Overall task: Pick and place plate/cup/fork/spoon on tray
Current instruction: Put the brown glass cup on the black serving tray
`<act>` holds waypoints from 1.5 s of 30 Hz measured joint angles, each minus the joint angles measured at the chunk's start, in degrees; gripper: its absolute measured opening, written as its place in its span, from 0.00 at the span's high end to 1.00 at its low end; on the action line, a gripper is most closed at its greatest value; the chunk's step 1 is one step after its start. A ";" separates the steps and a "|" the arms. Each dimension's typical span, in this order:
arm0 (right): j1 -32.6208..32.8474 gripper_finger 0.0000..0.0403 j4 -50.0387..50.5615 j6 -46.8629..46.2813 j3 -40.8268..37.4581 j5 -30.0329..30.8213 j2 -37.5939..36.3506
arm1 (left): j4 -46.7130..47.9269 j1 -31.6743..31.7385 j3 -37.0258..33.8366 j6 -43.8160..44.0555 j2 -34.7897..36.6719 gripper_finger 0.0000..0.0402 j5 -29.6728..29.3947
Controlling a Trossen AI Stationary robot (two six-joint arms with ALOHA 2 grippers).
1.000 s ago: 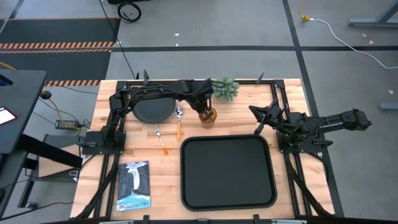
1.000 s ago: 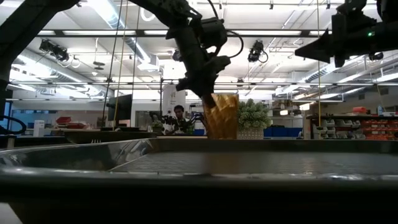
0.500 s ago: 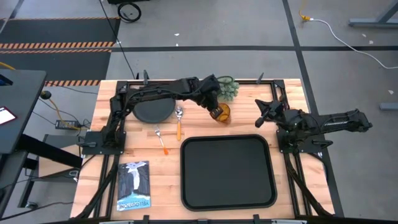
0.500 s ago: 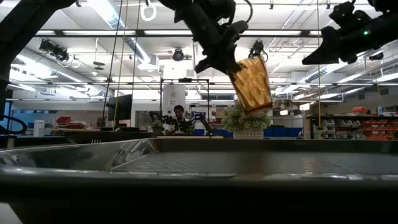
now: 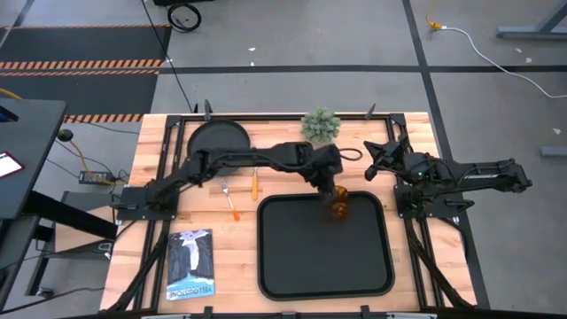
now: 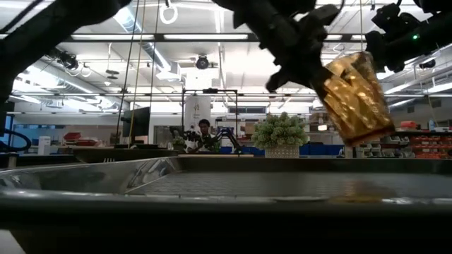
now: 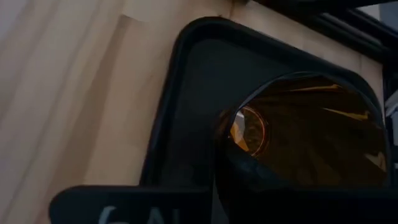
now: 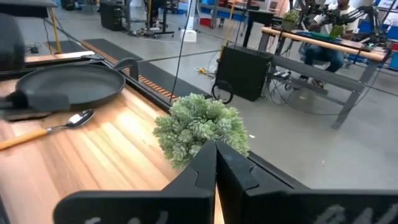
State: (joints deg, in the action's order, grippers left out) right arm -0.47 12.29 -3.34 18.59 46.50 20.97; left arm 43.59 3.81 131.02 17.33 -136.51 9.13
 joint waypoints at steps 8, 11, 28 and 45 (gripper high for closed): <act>0.00 0.97 0.60 0.17 0.00 -0.13 0.00 | 1.49 -1.26 2.58 -1.57 -4.68 0.96 -0.63; 0.00 0.97 0.56 0.13 0.00 -0.15 0.00 | 2.08 -1.59 2.62 -3.02 -4.70 0.96 -2.44; 0.00 0.97 0.38 -0.23 -0.02 -1.62 0.00 | 0.76 -2.14 2.54 -5.28 -4.80 0.83 -4.09; 0.00 0.98 0.33 -0.60 -0.04 -2.10 0.00 | -9.01 -2.12 2.52 -6.10 -4.80 0.71 -1.67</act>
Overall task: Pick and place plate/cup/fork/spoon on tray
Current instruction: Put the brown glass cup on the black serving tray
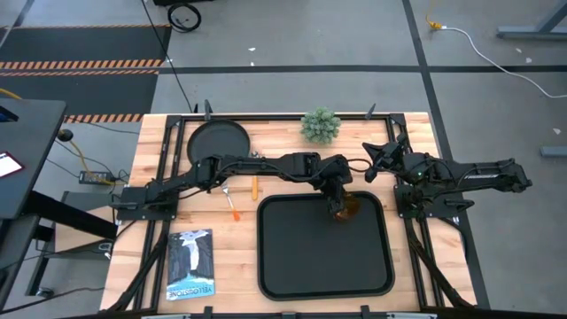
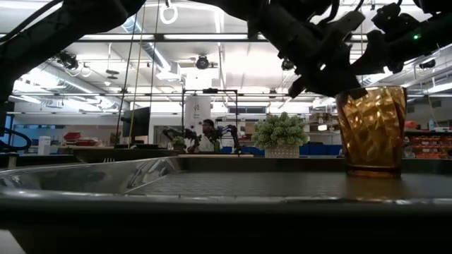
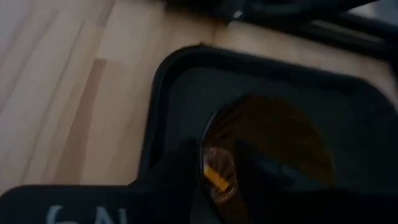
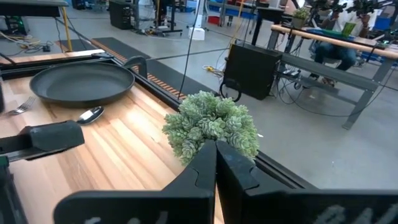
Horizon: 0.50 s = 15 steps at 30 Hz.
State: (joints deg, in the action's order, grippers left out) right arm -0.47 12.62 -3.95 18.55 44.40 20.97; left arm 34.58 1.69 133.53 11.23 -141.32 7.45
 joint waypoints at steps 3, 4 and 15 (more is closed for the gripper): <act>0.00 0.98 0.00 0.00 0.00 -0.53 0.00 | -2.29 0.00 0.00 -2.03 0.53 0.71 3.91; 0.00 0.98 0.00 0.00 0.00 -0.59 0.01 | -2.03 0.00 0.02 -3.15 1.11 0.71 4.78; 0.02 0.98 -0.34 -0.39 0.00 -0.74 0.02 | 14.99 -3.71 0.28 -19.20 6.97 0.71 0.88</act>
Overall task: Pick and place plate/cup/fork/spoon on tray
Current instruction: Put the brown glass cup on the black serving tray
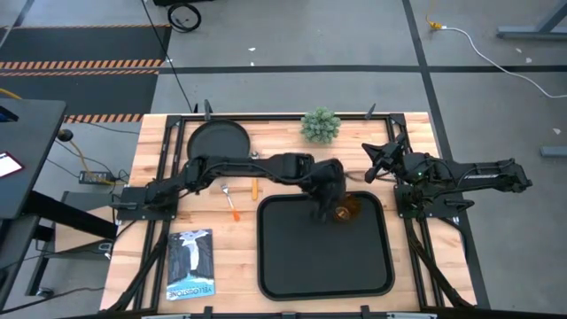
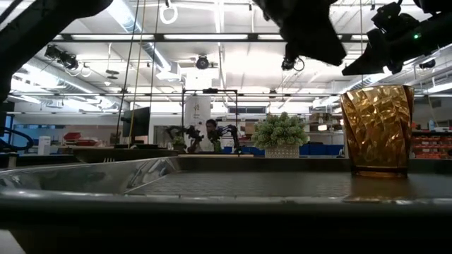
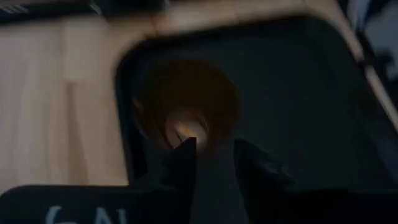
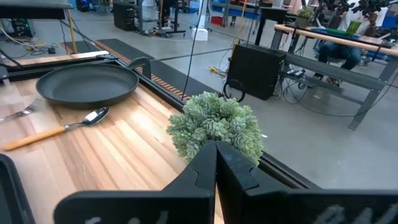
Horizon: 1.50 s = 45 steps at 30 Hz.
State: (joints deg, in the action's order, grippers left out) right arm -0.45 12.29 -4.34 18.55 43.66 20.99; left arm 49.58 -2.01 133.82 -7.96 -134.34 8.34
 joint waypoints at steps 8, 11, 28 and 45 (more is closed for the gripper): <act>-0.01 0.98 -0.60 -0.04 0.00 0.00 0.00 | 0.56 -2.22 -6.49 -0.16 -1.46 0.71 -0.17; -0.02 0.98 -0.97 -0.04 0.00 0.00 -0.02 | -3.80 -2.17 -10.10 0.63 -1.53 0.71 -0.15; -0.01 0.98 -1.44 4.64 4.17 0.18 -0.02 | -31.85 -0.01 -21.00 9.22 -1.51 0.71 -1.01; -0.02 0.98 -1.48 4.51 6.54 0.15 -0.04 | -33.75 -0.03 -20.96 8.30 -1.49 0.71 5.24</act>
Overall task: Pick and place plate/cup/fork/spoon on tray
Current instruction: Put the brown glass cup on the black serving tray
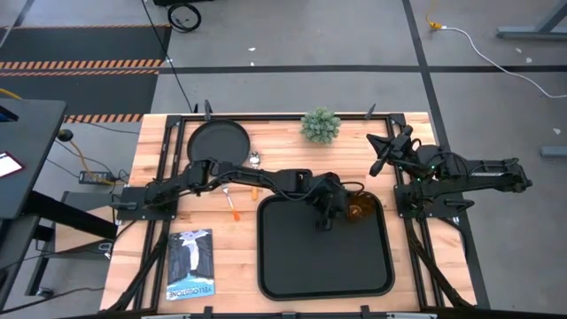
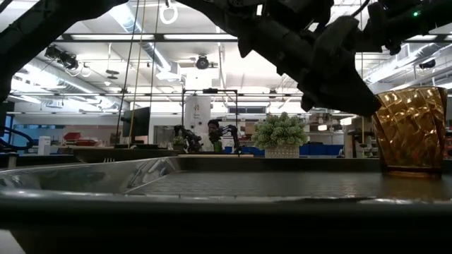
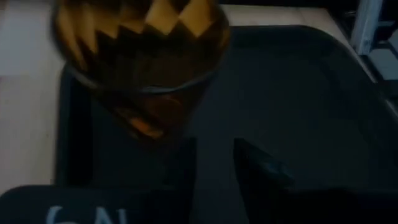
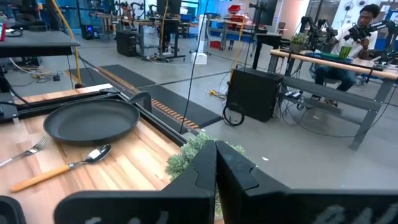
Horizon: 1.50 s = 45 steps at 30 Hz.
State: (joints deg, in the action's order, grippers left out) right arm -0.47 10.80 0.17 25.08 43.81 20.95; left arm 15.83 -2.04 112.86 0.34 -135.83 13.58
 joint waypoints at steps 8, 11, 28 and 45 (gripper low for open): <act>0.00 0.98 0.01 -0.43 0.00 -0.42 0.04 | -6.87 -0.46 0.13 -1.15 -2.83 0.71 -1.59; 0.02 0.98 0.00 -0.62 0.00 -0.43 0.04 | -8.91 -0.37 0.02 -0.75 -3.78 0.71 -1.70; 0.07 0.98 -0.21 -0.89 0.00 -0.56 0.04 | -19.46 -0.26 -0.04 -0.52 -8.55 0.71 -4.97; 0.07 0.98 -0.06 -1.15 0.00 -0.54 0.04 | -11.26 -0.44 0.03 -4.44 -5.70 0.76 -10.60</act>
State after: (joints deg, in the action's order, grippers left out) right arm -0.40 10.74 -0.98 25.08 43.27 20.99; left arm 4.57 -2.49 112.89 -4.10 -141.53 2.98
